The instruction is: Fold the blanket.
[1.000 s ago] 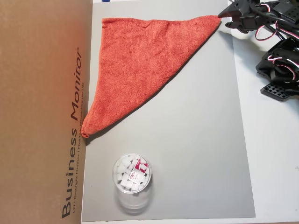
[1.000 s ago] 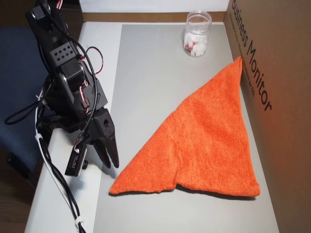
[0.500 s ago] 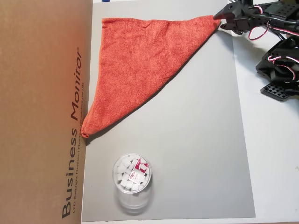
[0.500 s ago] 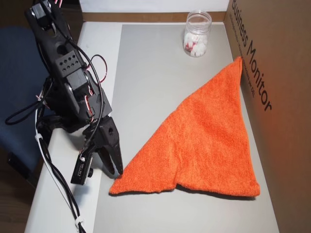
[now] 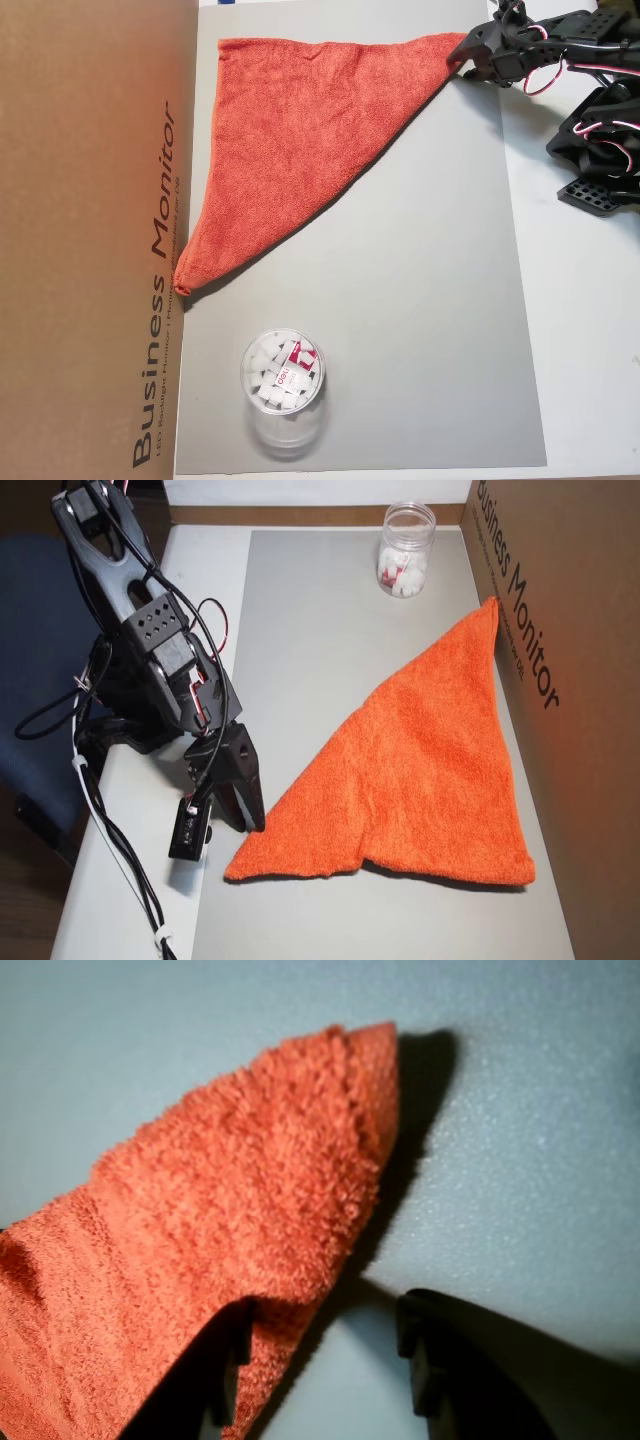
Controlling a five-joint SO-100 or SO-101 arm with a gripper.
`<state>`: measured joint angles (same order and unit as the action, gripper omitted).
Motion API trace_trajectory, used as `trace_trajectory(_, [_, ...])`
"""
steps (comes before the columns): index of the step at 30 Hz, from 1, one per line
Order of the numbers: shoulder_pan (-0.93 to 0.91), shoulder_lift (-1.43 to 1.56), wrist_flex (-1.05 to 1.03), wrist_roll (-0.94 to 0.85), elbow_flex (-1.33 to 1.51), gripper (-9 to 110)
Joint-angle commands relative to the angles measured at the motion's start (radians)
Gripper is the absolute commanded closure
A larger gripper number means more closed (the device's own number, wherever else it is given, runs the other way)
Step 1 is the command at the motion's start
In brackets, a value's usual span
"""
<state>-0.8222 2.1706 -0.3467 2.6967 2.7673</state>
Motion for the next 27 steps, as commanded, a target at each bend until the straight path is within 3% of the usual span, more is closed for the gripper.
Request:
trace_trajectory(1, [0.000,-0.025,0.012,-0.008,-0.029,87])
trace_trajectory(19, [-0.002,-0.256,0.012,-0.006,-0.247,88])
trace_trajectory(27, [-0.012,-0.270,0.011,-0.115,-0.252,101])
